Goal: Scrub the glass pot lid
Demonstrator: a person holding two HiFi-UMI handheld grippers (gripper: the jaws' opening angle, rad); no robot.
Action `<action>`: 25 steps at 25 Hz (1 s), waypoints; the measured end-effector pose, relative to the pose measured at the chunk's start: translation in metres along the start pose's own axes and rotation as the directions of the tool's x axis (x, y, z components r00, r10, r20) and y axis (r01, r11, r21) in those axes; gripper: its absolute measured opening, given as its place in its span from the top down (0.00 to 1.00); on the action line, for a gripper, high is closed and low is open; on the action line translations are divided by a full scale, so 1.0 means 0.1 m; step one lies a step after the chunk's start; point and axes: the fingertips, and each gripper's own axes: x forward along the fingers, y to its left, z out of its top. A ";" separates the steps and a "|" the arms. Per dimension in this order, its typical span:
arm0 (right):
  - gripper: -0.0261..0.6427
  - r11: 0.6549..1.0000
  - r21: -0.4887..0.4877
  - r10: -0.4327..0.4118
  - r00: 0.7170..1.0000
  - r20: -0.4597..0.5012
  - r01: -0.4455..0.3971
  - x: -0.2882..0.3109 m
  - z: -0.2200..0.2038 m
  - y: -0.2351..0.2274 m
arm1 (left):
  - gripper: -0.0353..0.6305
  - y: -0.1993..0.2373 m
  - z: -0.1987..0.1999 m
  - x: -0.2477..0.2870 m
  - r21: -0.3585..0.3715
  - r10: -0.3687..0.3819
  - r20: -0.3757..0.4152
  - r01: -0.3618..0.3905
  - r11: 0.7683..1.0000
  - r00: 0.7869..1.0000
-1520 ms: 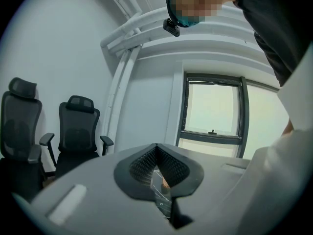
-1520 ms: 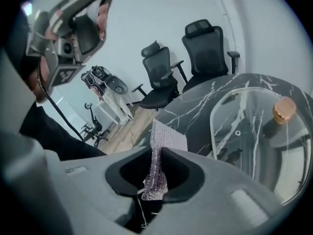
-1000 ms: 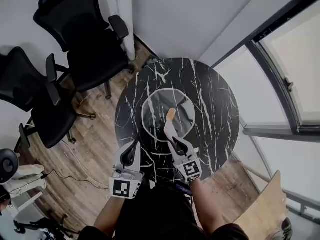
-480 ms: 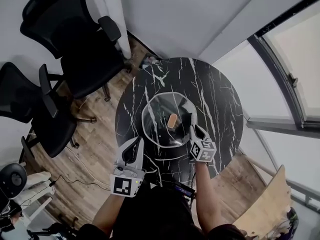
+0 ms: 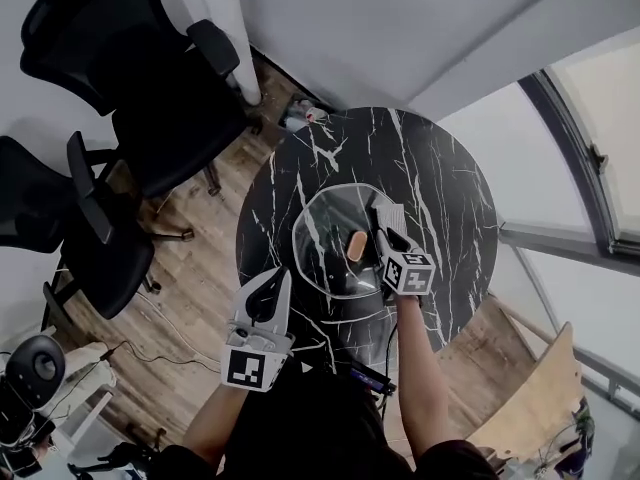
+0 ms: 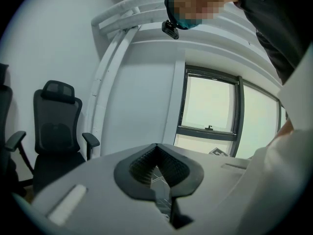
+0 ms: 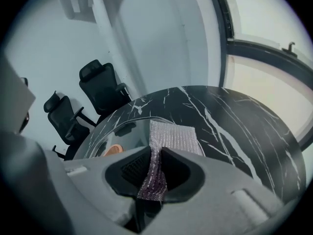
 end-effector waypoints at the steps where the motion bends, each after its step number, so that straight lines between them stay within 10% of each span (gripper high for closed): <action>1: 0.86 1.000 -0.004 0.008 1.000 -0.008 -0.008 0.04 0.04 0.02 | 0.94 0.04 -0.01 0.00 -0.007 0.002 0.000 -0.002 1.000 1.000; 14: 0.86 0.957 -0.218 0.154 0.973 -0.171 -0.190 0.52 0.36 0.63 | 0.94 0.30 -0.16 -0.15 -0.061 0.058 -0.003 -0.058 0.996 0.998; 25: 0.86 0.754 -0.572 0.134 0.929 -0.345 -0.322 0.65 0.21 1.22 | 0.94 0.42 -0.21 -0.39 -0.070 0.119 0.006 -0.118 0.991 0.993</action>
